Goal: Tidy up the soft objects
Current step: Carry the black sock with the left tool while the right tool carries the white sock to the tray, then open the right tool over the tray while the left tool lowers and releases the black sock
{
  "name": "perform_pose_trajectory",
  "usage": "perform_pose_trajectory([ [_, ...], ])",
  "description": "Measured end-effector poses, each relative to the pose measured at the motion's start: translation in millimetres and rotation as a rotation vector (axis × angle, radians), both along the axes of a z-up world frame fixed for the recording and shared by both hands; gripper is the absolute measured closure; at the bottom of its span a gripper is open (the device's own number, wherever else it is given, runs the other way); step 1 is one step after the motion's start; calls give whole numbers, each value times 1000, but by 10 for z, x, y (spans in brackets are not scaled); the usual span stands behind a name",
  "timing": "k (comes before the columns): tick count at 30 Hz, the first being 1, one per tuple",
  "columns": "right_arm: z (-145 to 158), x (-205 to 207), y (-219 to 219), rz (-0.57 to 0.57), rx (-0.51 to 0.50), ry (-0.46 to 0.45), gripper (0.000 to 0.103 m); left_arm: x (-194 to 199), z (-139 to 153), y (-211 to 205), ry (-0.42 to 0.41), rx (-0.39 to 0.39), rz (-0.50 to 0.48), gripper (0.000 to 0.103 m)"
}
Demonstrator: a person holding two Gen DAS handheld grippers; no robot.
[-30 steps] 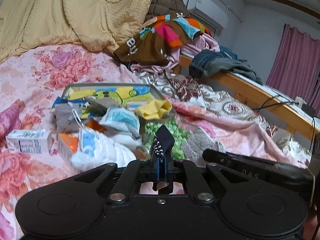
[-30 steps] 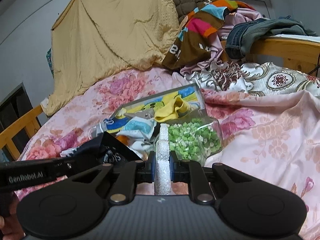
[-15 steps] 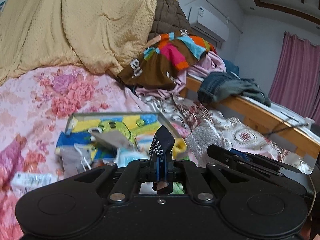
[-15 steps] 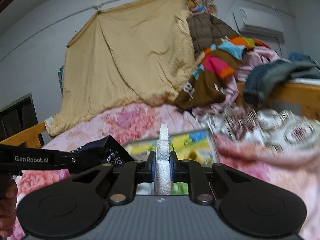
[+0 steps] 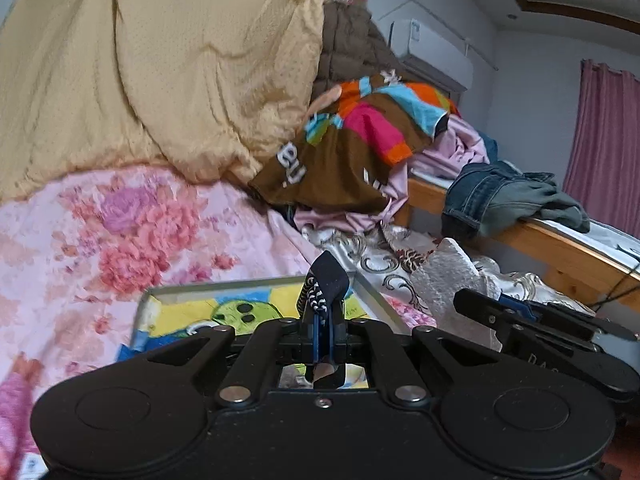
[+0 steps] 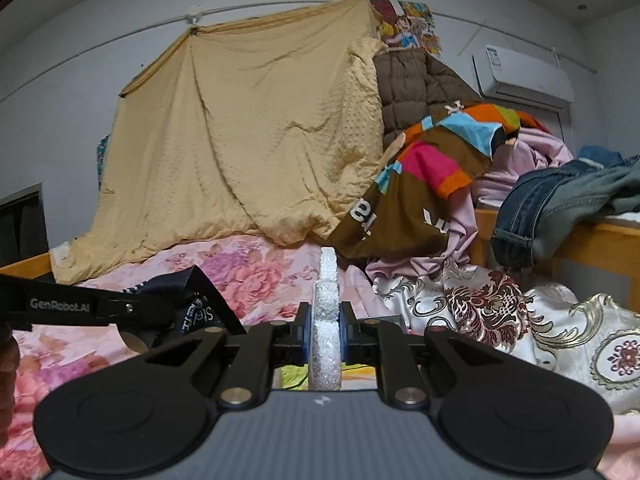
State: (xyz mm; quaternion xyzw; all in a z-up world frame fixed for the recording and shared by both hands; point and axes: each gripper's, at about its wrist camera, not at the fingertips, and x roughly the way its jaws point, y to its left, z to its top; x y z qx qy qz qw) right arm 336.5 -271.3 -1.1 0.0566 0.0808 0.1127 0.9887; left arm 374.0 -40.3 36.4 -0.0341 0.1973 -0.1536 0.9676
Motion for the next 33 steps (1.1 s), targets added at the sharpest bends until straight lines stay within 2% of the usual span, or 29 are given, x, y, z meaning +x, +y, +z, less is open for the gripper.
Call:
perform_pose_trajectory([
  [5, -101, 301, -51, -5, 22, 36, 88, 368, -116, -78, 27, 25, -5, 99],
  [11, -148, 456, -79, -12, -19, 50, 88, 634, -332, -85, 76, 11, 11, 99],
  [19, -242, 622, 18, -35, -118, 90, 88, 750, -611, -102, 130, 44, 13, 99],
  [27, -341, 709, 142, -24, -184, 167, 87, 815, -727, -91, 161, 38, 23, 99],
  [33, -376, 730, 208, -5, -192, 189, 87, 841, -813, -102, 186, 32, 19, 99],
])
